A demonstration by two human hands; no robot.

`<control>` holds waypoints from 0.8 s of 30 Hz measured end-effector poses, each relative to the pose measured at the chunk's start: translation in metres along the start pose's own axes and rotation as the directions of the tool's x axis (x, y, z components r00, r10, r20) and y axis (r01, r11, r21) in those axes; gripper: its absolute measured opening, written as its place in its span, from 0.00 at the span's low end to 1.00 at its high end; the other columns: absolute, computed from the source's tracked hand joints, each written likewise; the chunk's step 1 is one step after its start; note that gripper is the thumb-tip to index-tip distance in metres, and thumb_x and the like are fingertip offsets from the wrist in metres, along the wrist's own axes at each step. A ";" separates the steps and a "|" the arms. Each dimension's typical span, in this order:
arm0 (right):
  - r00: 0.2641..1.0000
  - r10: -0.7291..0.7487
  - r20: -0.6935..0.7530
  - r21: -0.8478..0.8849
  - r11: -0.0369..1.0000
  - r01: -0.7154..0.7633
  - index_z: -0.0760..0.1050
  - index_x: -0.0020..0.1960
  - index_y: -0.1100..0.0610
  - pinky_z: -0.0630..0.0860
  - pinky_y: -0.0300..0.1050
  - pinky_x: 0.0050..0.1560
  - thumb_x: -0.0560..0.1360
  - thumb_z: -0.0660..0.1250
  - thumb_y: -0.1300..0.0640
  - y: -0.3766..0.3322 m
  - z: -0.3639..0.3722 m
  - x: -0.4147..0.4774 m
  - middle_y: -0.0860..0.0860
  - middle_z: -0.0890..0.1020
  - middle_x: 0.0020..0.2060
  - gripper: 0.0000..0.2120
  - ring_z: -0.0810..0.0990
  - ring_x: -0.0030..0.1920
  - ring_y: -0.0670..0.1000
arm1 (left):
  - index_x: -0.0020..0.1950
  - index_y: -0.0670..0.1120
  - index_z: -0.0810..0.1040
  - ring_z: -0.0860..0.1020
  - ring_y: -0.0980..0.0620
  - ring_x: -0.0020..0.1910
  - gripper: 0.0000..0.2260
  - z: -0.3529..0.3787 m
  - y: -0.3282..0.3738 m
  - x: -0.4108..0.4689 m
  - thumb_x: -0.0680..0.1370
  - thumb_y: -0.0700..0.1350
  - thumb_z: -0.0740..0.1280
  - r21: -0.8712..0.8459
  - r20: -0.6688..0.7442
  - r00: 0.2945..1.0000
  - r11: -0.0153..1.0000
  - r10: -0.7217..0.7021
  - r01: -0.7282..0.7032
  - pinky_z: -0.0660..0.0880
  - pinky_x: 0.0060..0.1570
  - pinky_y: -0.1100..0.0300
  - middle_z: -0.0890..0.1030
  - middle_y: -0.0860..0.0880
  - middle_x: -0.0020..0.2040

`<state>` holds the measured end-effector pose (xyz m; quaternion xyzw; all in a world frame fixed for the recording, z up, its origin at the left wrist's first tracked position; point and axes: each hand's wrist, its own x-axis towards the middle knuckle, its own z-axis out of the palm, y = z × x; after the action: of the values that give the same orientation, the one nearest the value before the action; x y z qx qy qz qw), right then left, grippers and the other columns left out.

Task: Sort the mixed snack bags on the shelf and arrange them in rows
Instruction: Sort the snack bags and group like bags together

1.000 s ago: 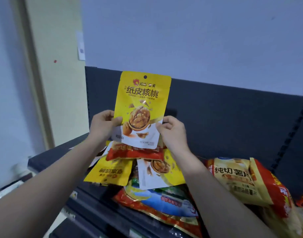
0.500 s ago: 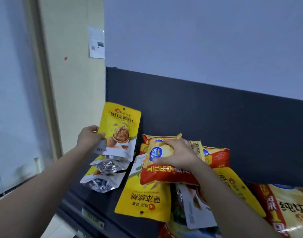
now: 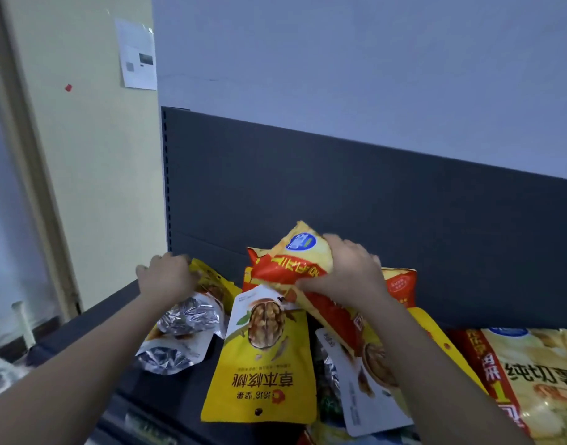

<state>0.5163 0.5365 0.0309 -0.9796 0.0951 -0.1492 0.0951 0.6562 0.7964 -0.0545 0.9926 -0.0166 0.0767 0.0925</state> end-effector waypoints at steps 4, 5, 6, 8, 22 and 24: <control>0.978 0.112 -0.175 0.073 0.992 -0.101 0.61 0.72 0.49 0.67 0.56 0.64 0.63 0.70 0.30 0.008 -0.001 0.003 0.49 0.75 0.61 0.44 0.72 0.64 0.53 | 0.62 0.53 0.76 0.70 0.48 0.62 0.15 -0.010 0.040 -0.016 0.79 0.57 0.59 0.214 -0.109 0.946 0.936 0.306 -0.279 0.62 0.60 0.47 0.76 0.50 0.59; 0.970 0.133 -0.202 0.098 0.988 -0.115 0.62 0.72 0.49 0.67 0.55 0.64 0.63 0.70 0.30 0.010 -0.001 0.003 0.49 0.76 0.61 0.44 0.72 0.63 0.53 | 0.62 0.54 0.76 0.71 0.49 0.63 0.16 -0.011 0.049 -0.020 0.79 0.58 0.60 0.132 -0.054 0.918 0.914 0.393 -0.384 0.63 0.61 0.48 0.77 0.52 0.60; 0.963 0.156 -0.219 0.126 0.983 -0.130 0.62 0.72 0.49 0.67 0.55 0.64 0.64 0.70 0.30 0.013 -0.001 0.002 0.49 0.76 0.61 0.44 0.72 0.63 0.53 | 0.64 0.55 0.76 0.71 0.50 0.64 0.17 -0.011 0.058 -0.024 0.78 0.59 0.61 0.013 0.015 0.873 0.873 0.487 -0.487 0.64 0.61 0.48 0.77 0.53 0.62; 0.953 0.194 -0.231 0.177 0.972 -0.155 0.62 0.72 0.49 0.67 0.55 0.64 0.64 0.71 0.30 0.020 -0.002 -0.001 0.48 0.76 0.62 0.43 0.72 0.64 0.53 | 0.69 0.55 0.72 0.67 0.51 0.69 0.21 -0.008 0.072 -0.034 0.77 0.59 0.64 -0.196 0.114 0.759 0.763 0.641 -0.616 0.63 0.65 0.48 0.73 0.55 0.68; 0.927 0.287 -0.243 0.373 0.909 -0.184 0.65 0.69 0.48 0.72 0.62 0.62 0.62 0.72 0.30 0.053 -0.004 -0.018 0.47 0.77 0.58 0.42 0.75 0.60 0.52 | 0.42 0.45 0.81 0.81 0.60 0.35 0.03 -0.032 0.104 -0.047 0.73 0.40 0.74 -0.647 0.196 0.836 0.708 0.513 -0.283 0.74 0.39 0.64 0.85 0.50 0.38; 0.918 0.306 -0.253 0.407 0.894 -0.186 0.64 0.69 0.49 0.72 0.62 0.61 0.61 0.71 0.29 0.053 -0.004 -0.018 0.47 0.77 0.59 0.44 0.75 0.61 0.53 | 0.44 0.41 0.79 0.81 0.58 0.31 0.03 -0.047 0.094 -0.046 0.74 0.36 0.72 -0.779 0.171 0.872 0.605 0.459 -0.166 0.75 0.38 0.61 0.84 0.45 0.37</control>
<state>0.4892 0.4883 0.0185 -0.8871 0.2034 -0.3030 0.2826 0.5992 0.7135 0.0014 0.8443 -0.2393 -0.1017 0.4687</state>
